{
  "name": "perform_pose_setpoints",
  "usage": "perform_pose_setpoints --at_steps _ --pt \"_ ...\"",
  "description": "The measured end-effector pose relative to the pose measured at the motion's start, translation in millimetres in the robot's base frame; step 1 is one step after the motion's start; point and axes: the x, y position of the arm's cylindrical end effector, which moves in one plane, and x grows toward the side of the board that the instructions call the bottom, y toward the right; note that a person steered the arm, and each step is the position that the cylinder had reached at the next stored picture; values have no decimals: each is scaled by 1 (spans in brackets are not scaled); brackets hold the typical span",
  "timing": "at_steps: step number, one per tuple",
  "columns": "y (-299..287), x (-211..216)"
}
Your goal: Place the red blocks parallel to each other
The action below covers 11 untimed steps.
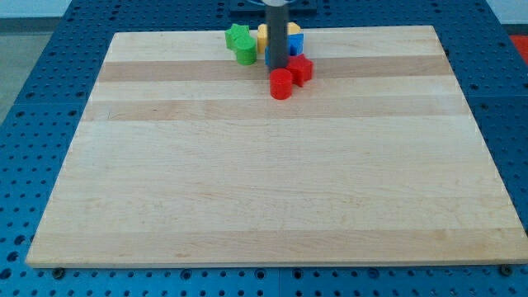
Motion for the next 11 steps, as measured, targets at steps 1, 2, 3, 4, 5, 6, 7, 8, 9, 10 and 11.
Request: perform_pose_setpoints --at_steps 1,2,3,4,5,6,7,8,9,10,11 --pt "28 17" --pt "9 15" --pt "-8 0" --pt "-4 -21" --pt "26 -38" --pt "56 -34" --pt "44 -3" --pt "4 27" --pt "3 14" --pt "3 -16" --pt "-43 -6"
